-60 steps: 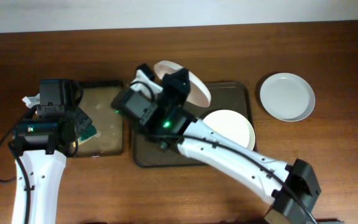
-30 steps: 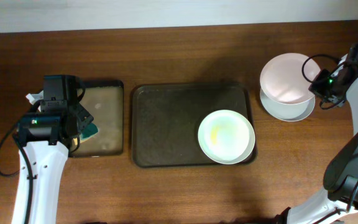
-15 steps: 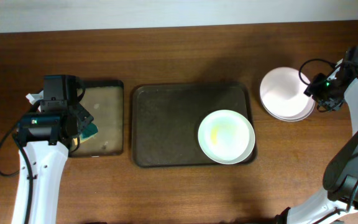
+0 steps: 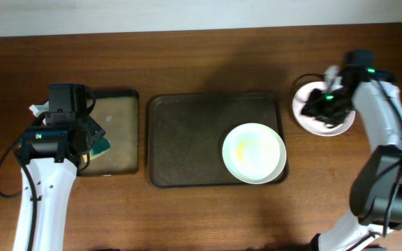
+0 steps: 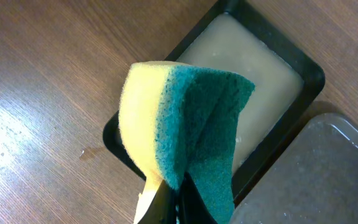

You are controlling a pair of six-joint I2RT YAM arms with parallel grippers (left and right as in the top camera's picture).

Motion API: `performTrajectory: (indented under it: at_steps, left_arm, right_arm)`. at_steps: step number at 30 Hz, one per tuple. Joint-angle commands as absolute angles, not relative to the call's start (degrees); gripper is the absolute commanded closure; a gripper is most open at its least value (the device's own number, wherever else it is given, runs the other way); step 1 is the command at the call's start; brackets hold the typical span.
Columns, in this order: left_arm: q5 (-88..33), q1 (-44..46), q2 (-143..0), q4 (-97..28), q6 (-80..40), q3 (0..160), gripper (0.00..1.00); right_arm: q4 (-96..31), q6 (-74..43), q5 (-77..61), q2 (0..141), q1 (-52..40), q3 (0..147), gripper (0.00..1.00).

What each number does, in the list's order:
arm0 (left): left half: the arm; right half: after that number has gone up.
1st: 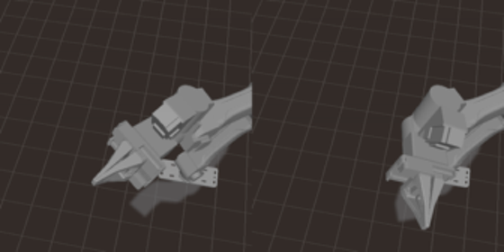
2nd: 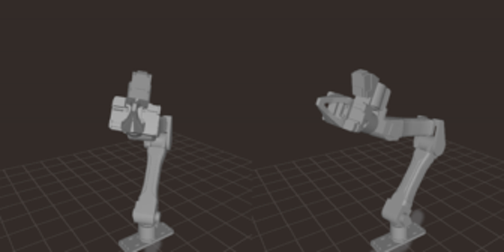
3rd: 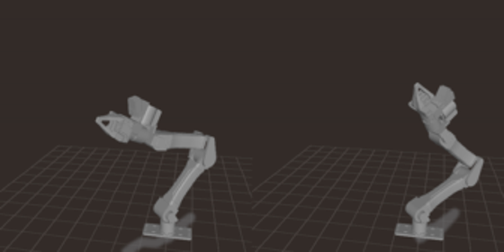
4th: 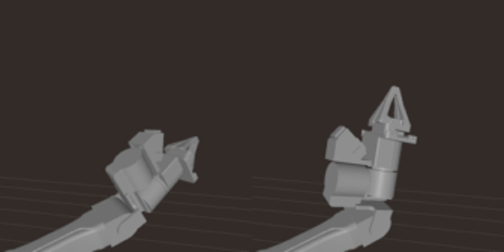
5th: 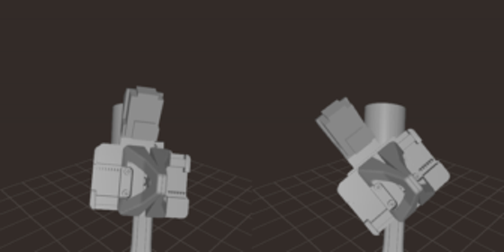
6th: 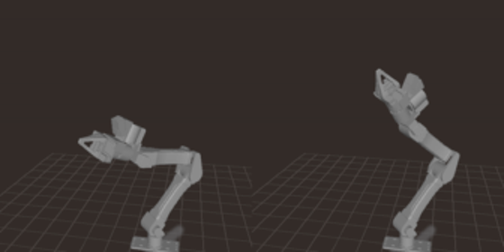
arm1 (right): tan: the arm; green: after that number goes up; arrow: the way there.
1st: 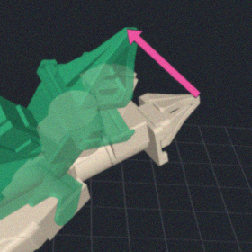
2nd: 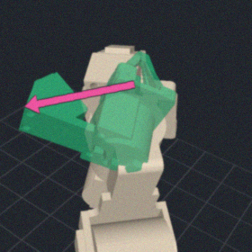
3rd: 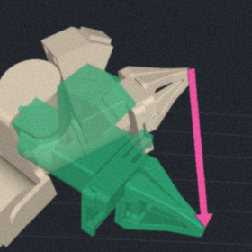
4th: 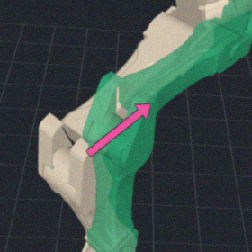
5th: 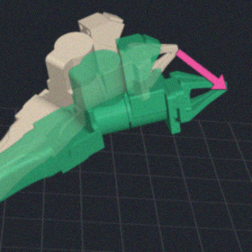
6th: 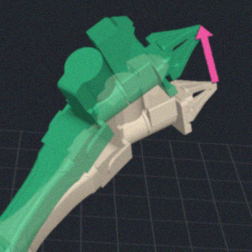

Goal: Clean dirty plates on tray and stack at the side
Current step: 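Grip the rim of the last white plate on the tray with the right gripper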

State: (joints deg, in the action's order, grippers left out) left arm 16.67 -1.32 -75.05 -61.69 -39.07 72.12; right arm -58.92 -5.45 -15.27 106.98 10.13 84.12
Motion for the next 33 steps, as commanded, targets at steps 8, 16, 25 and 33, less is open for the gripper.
performTrajectory:
  at_steps: [8,16,25,33]
  left_arm:
    - [16.7,-1.7,-75.4,-61.6,-39.0,72.1,1.0]
    - [16.6,-1.7,-75.4,-61.7,-39.0,72.1,1.0]
    - [16.7,-1.7,-75.4,-61.7,-39.0,72.1,1.0]
    - [16.7,-1.7,-75.4,-61.7,-39.0,72.1,1.0]
  right_arm:
    - [-56.7,-1.1,-0.3,107.2,-7.4,77.5,0.38]
    - [-52.6,-0.9,0.5,107.2,-8.6,71.6,0.34]
    - [-53.6,-2.4,-2.3,107.2,-8.6,70.1,0.59]
    - [-55.1,-4.1,-4.2,107.2,-8.6,69.8,0.66]
